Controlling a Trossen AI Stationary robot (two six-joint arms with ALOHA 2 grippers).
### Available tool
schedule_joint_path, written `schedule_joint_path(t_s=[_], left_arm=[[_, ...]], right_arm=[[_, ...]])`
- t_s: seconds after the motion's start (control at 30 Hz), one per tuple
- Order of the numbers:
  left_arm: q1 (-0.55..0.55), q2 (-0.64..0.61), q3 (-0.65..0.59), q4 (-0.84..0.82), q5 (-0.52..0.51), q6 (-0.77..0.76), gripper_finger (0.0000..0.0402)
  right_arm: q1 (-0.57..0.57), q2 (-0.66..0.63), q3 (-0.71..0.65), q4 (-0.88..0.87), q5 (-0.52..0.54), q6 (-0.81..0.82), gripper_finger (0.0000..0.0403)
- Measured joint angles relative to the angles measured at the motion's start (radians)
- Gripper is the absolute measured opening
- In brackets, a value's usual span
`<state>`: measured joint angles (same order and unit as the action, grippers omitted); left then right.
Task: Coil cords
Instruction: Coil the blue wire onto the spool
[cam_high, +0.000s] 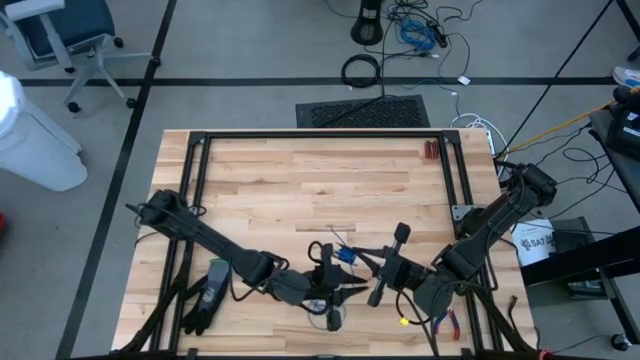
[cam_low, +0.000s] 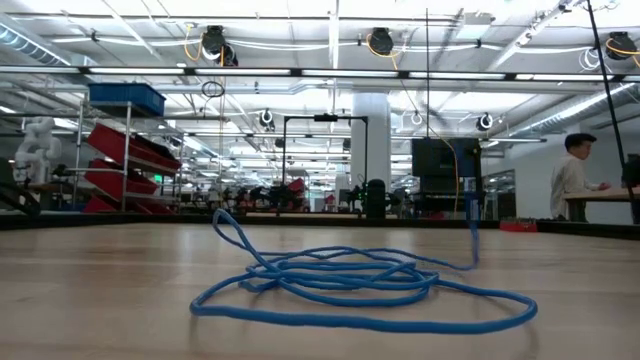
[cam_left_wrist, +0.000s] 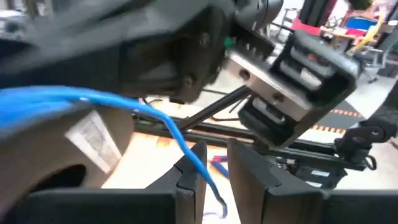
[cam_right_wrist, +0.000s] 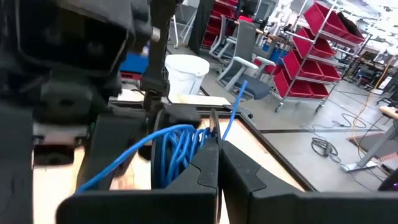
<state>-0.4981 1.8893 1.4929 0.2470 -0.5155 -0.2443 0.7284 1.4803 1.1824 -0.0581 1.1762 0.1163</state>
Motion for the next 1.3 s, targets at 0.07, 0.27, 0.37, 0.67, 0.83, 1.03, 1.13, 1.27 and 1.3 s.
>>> schedule_joint_path(t_s=[0.07,0.27,0.37,0.67,0.83,1.03,1.13,1.27,1.3], left_arm=[[0.002,0.014,0.000,0.030,0.013,0.009,0.0069],[0.001,0.027,0.000,0.034,0.025,0.019,0.0069],[0.001,0.030,0.000,0.028,0.025,0.024,0.0069],[0.001,0.054,0.000,0.032,0.025,0.023,0.0069],[-0.007,0.064,0.000,0.040,0.039,0.018,0.0069],[-0.035,0.064,0.000,0.049,0.038,0.058,0.0069],[-0.058,0.064,0.000,0.063,0.037,0.100,0.0069],[-0.074,0.064,0.000,0.060,0.006,0.140,0.0069],[-0.074,0.064,0.000,0.061,-0.005,0.148,0.0069]], right_arm=[[0.000,-0.001,0.000,0.002,0.005,-0.005,0.0000],[0.012,-0.001,0.000,0.044,-0.003,-0.045,0.0000],[0.017,-0.001,0.000,0.074,-0.002,-0.076,0.0000],[0.033,-0.002,0.000,0.142,0.001,-0.130,0.0000],[0.035,-0.002,0.000,0.139,0.001,-0.138,0.0000],[0.049,-0.016,0.000,0.138,0.002,-0.147,0.0000],[0.067,-0.033,0.000,0.138,0.004,-0.151,0.0000],[0.096,-0.049,0.000,0.138,0.003,-0.151,0.0000],[0.101,-0.053,0.000,0.138,0.003,-0.151,0.0000]])
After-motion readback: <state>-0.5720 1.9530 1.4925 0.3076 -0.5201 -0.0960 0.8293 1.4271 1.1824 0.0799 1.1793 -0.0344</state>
